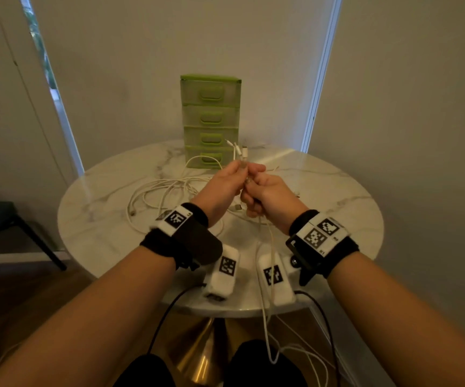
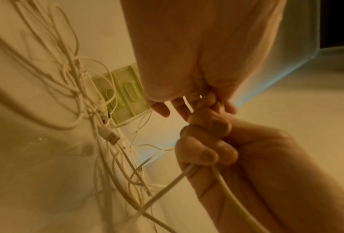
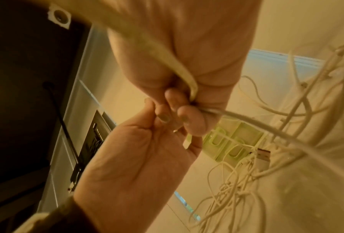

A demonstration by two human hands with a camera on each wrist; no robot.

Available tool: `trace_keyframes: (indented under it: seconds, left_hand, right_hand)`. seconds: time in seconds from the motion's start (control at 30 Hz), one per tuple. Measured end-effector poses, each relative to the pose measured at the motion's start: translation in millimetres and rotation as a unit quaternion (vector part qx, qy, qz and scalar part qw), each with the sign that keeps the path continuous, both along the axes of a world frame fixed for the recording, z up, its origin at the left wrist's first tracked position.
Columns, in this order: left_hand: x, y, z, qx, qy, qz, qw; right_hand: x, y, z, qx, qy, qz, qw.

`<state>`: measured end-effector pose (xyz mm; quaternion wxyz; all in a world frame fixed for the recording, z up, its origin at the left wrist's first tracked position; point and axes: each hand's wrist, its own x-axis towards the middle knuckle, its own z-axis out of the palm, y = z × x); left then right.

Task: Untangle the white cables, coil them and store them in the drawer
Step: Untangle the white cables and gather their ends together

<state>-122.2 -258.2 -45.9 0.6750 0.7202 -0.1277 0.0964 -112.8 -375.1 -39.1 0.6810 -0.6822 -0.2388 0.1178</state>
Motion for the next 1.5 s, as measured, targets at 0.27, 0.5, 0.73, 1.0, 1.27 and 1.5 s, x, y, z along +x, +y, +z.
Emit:
trace_keyframes:
  seconds: [0.27, 0.5, 0.73, 1.0, 1.27, 1.5]
  left_hand:
    - [22.3, 9.0, -11.4, -0.232, 0.049, 0.03, 0.971]
    - [33.0, 13.9, -16.8, -0.249, 0.07, 0.007, 0.966]
    - [32.7, 22.8, -25.1, -0.25, 0.085, 0.013, 0.964]
    - [29.4, 41.4, -24.6, -0.273, 0.088, 0.091, 0.954]
    - [25.9, 40.4, -26.0, -0.294, 0.071, 0.063, 0.951]
    - [25.0, 32.3, -17.9, -0.324, 0.046, 0.056, 0.943]
  right_hand:
    - [58.5, -55.1, 0.1, -0.108, -0.01, -0.241, 0.965]
    - [125.7, -99.1, -30.5, -0.259, -0.006, -0.376, 0.89]
    - [126.6, -64.6, -11.6, -0.392, -0.121, -0.238, 0.88]
    - [132.9, -62.2, -12.3, -0.593, -0.084, -0.143, 0.788]
    - [125.8, -54.0, 2.0, -0.49, -0.185, -0.269, 0.808]
    - [100.1, -42.9, 59.3, -0.274, -0.153, -0.222, 0.923]
